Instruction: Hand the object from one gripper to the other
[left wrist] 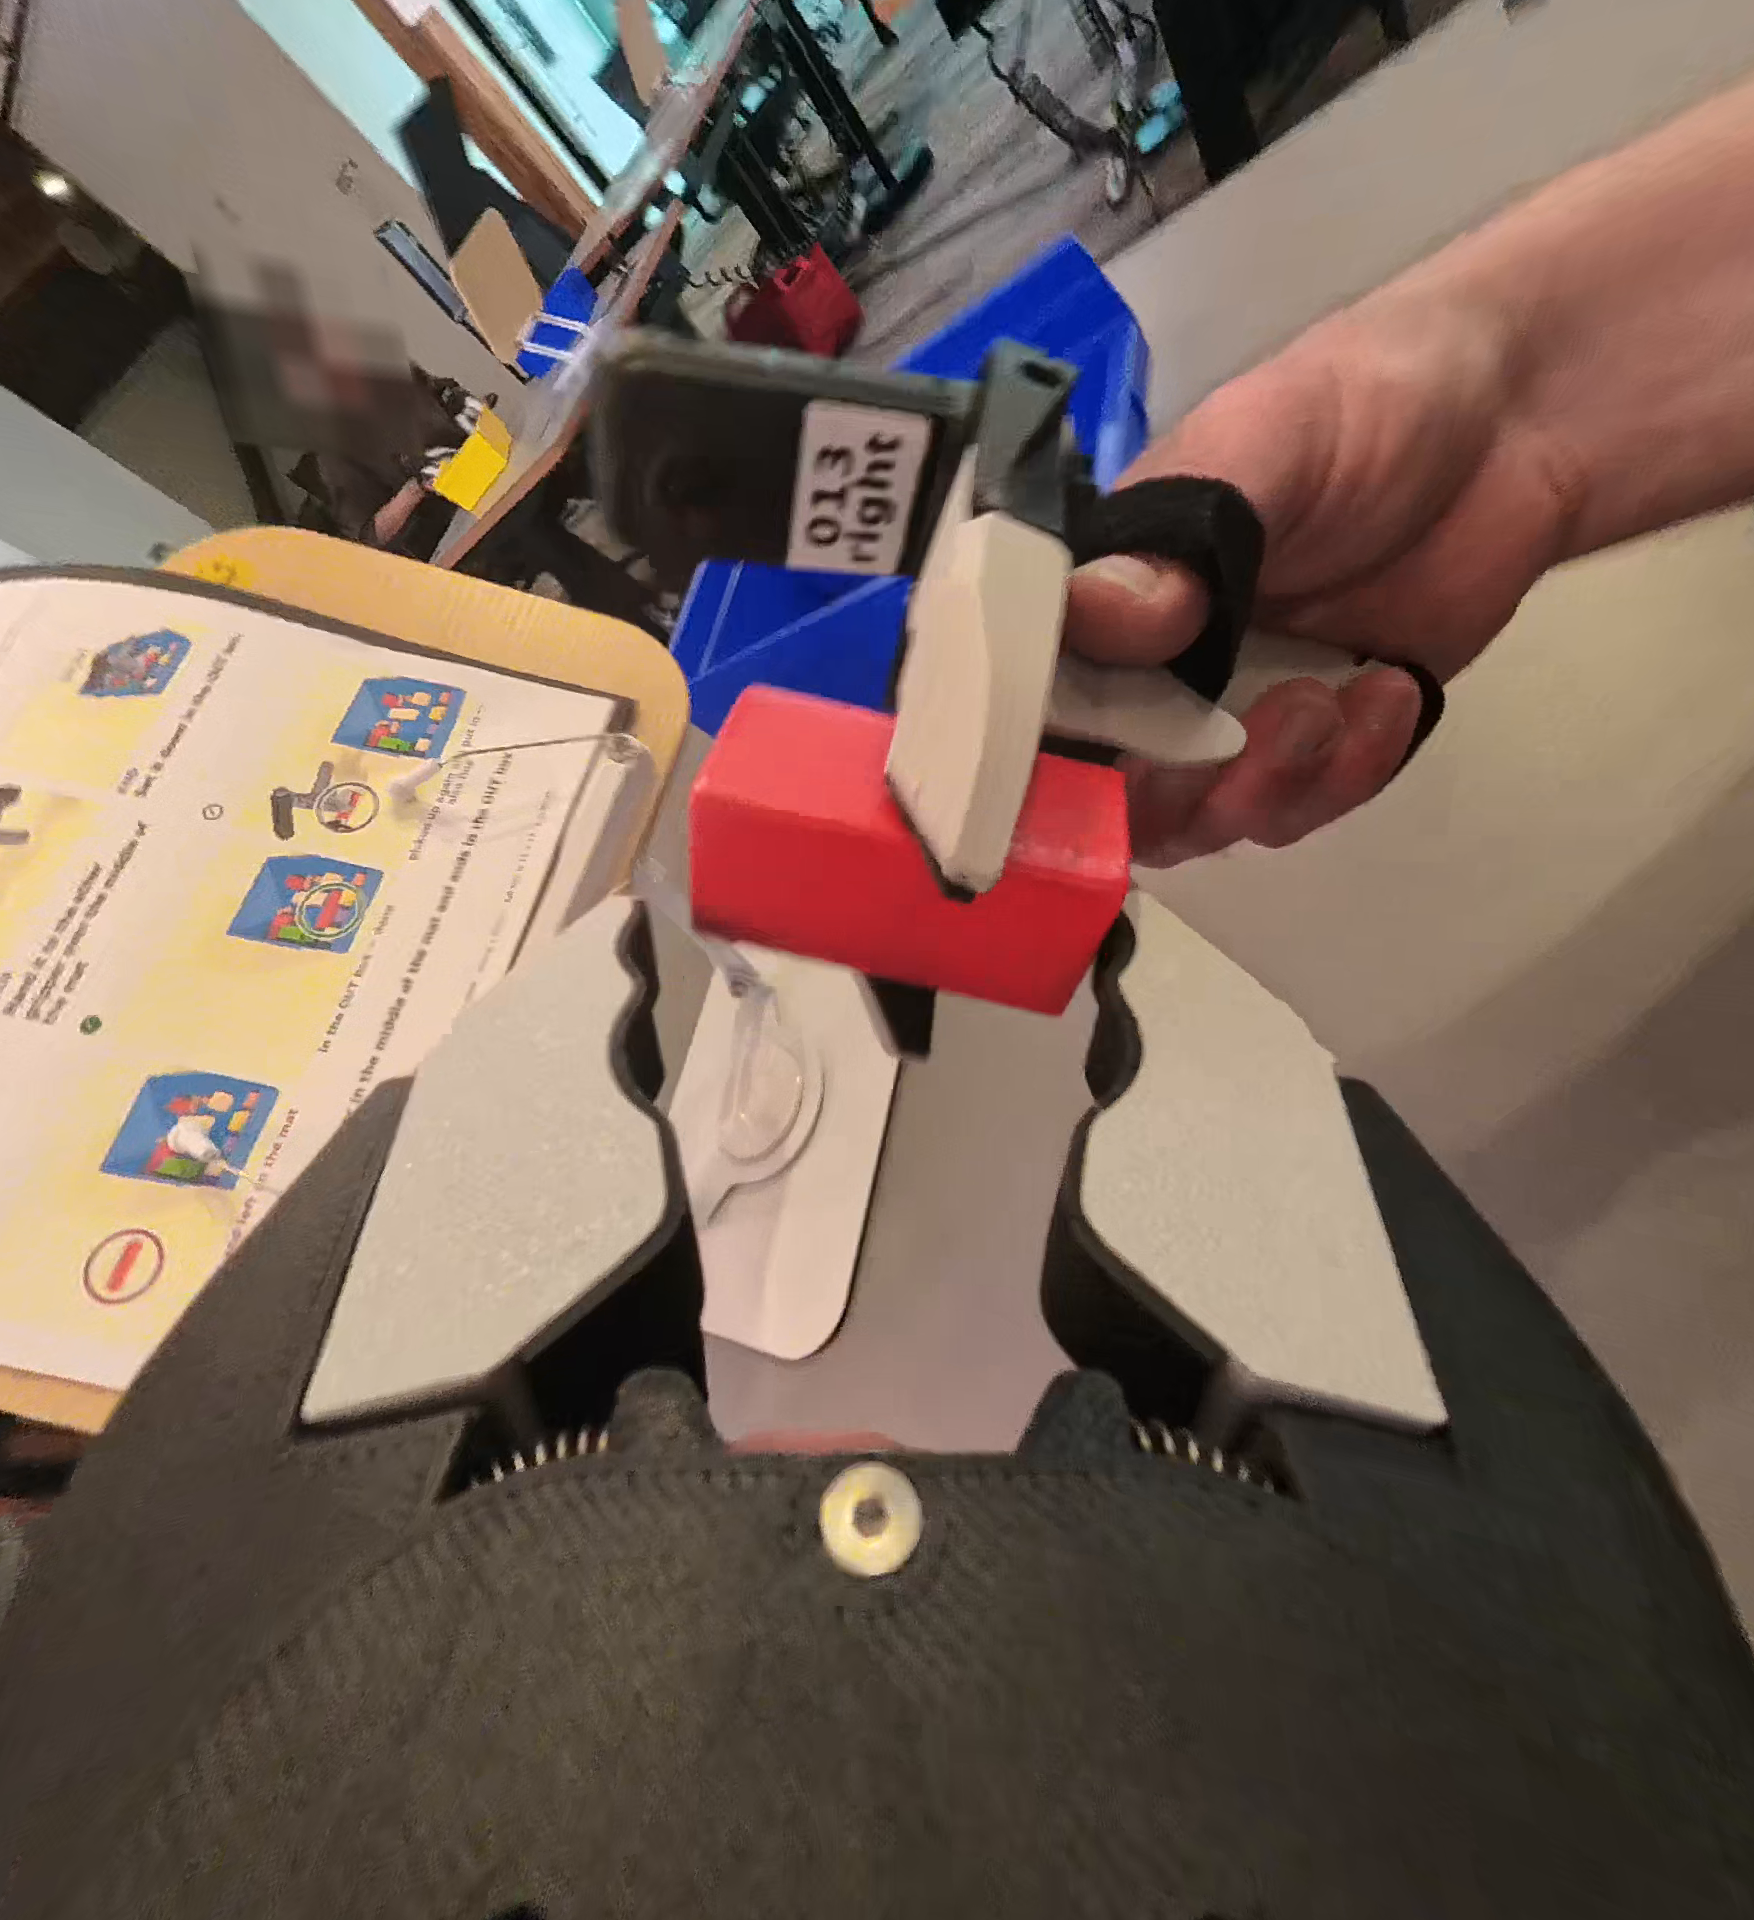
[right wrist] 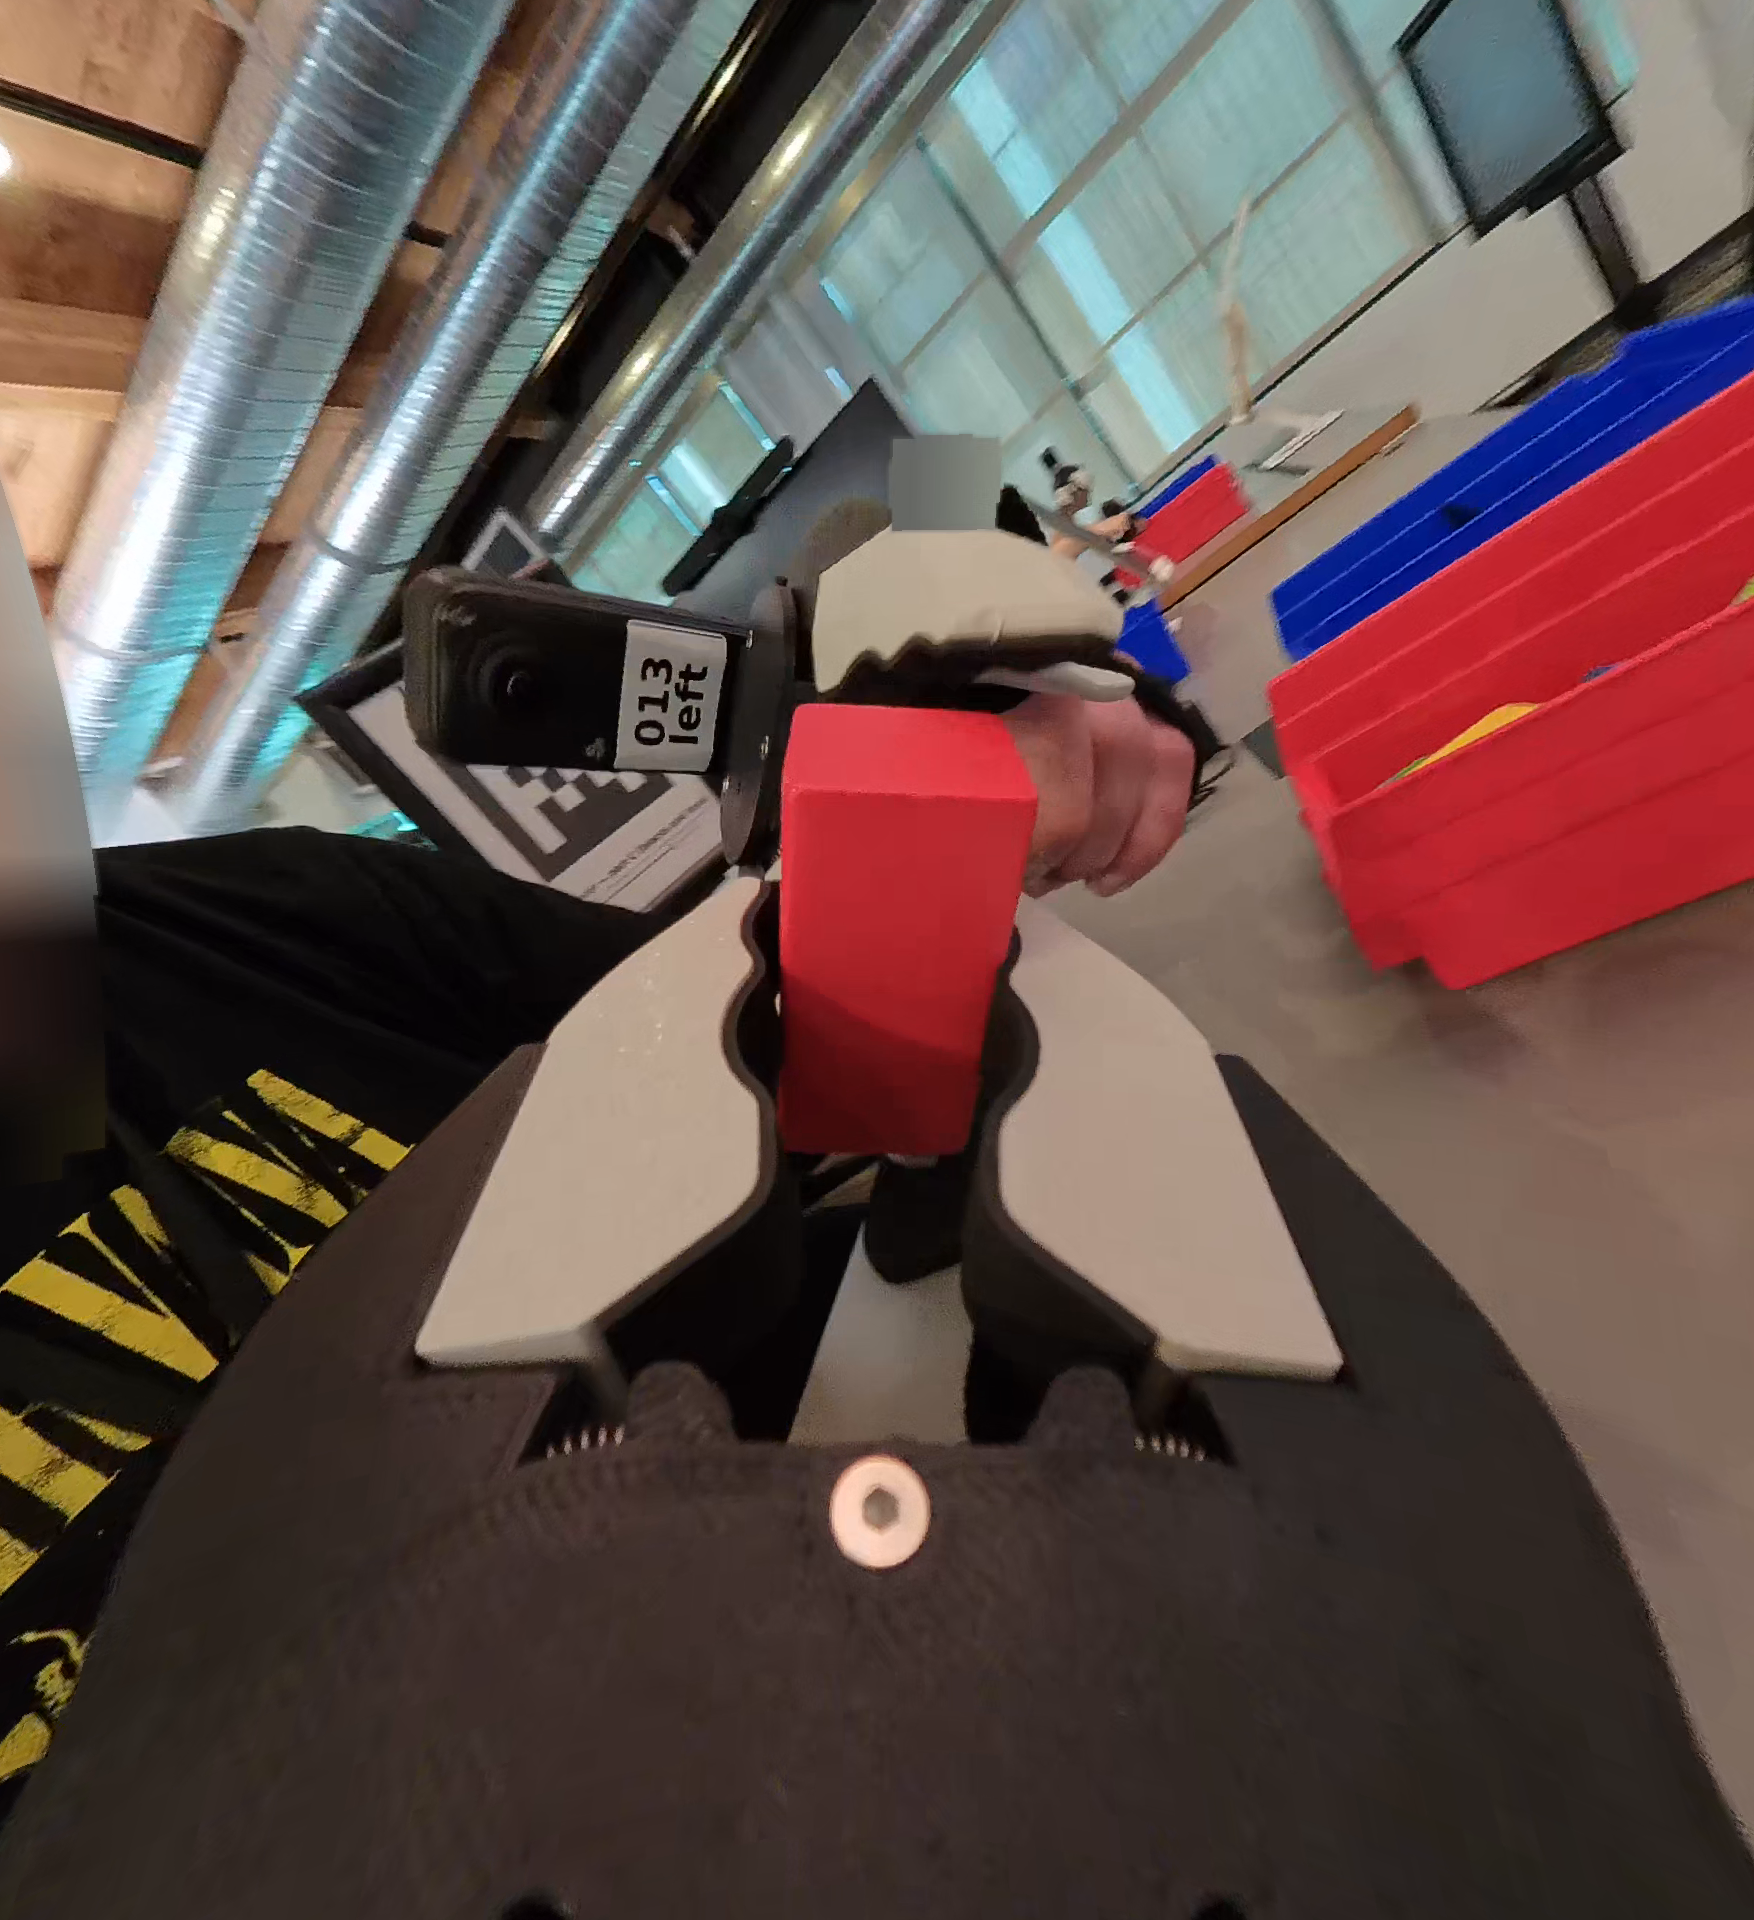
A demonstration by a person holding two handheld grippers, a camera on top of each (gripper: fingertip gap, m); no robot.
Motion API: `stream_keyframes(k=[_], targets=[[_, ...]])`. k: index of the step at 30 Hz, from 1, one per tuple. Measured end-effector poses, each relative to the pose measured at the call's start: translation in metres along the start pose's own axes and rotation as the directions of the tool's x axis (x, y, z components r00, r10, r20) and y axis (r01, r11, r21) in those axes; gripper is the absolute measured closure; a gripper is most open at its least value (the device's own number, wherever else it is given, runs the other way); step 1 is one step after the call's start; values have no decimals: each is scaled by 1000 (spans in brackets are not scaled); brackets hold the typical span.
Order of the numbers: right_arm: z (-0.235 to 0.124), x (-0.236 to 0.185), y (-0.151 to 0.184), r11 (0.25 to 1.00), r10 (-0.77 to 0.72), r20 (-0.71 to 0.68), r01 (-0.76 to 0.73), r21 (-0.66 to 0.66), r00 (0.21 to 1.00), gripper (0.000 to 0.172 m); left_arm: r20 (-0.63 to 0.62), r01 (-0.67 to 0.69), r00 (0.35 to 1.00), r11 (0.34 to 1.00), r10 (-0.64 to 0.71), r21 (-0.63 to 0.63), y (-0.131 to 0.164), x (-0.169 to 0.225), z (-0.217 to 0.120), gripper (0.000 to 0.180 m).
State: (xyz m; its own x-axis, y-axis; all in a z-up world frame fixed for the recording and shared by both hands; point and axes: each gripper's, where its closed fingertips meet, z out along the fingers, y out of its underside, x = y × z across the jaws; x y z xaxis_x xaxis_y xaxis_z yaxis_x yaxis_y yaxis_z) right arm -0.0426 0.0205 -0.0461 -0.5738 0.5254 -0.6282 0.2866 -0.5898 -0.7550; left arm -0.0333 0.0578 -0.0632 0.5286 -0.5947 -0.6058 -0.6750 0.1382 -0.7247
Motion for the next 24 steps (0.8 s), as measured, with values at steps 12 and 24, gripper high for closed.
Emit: stream_keyframes(k=[12,24], targets=[[-325,62,-117,974,-227,-962,47,-223,151,138,329,162,924,978,-197,131,7,-116,-40,147],[-469,201,-48,875,-161,-976,-479,-73,-145,138,406,232,867,955,-290,186,43,-152,-69,149]])
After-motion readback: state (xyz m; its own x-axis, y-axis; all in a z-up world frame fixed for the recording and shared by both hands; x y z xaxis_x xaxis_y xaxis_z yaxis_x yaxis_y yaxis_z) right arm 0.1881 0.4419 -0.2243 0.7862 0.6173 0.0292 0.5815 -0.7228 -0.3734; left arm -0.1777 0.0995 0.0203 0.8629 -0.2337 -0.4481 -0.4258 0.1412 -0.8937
